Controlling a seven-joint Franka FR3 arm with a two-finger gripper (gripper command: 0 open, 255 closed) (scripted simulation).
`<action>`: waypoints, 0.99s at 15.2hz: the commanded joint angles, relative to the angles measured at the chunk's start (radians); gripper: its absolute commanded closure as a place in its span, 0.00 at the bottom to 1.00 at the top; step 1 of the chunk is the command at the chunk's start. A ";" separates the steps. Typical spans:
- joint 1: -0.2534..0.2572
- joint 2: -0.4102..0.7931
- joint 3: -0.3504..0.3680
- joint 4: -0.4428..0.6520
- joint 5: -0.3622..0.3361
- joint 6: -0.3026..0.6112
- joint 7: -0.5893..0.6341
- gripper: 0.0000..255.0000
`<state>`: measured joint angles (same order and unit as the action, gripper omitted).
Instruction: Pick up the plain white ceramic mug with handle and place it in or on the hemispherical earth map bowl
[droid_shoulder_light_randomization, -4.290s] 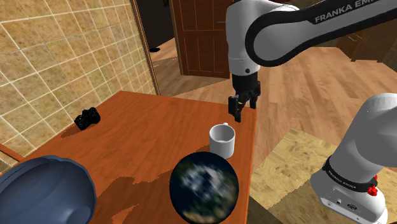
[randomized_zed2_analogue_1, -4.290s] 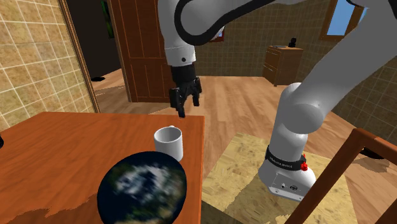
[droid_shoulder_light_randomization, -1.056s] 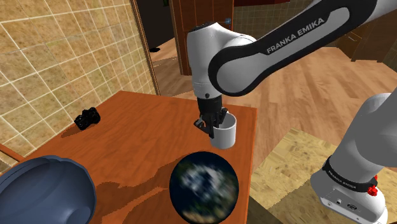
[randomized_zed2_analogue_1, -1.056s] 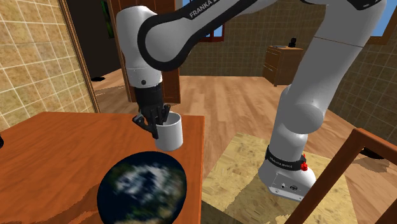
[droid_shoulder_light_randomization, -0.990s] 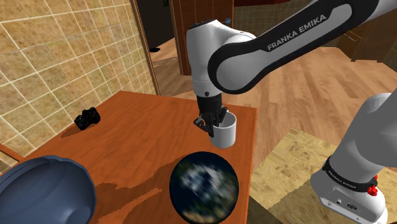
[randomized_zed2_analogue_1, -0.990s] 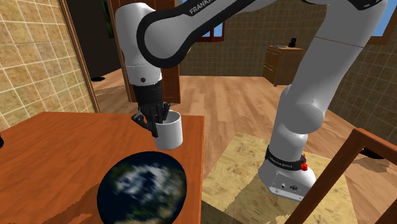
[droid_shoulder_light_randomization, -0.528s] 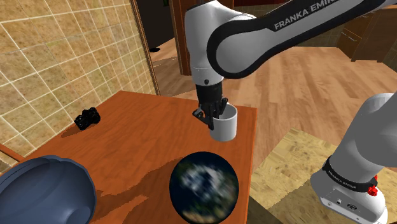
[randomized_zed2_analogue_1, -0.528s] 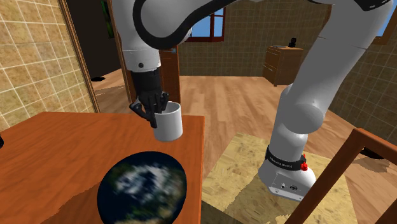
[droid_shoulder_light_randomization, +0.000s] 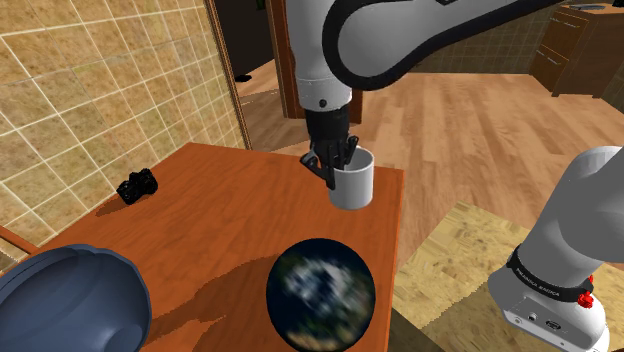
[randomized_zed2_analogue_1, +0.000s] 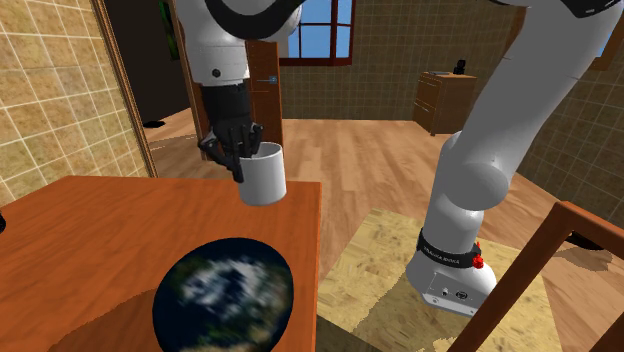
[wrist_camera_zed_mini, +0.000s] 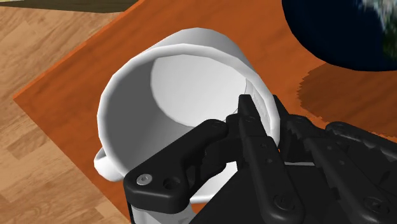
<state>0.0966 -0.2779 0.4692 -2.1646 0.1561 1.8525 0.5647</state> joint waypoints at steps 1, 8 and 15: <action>0.000 -0.006 -0.003 0.024 0.000 -0.030 0.000 1.00; -0.004 -0.013 -0.012 0.112 -0.003 -0.125 0.002 1.00; 0.008 0.019 0.020 0.219 -0.008 -0.196 0.061 1.00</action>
<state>0.0986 -0.2756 0.4718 -1.9687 0.1504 1.6608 0.5991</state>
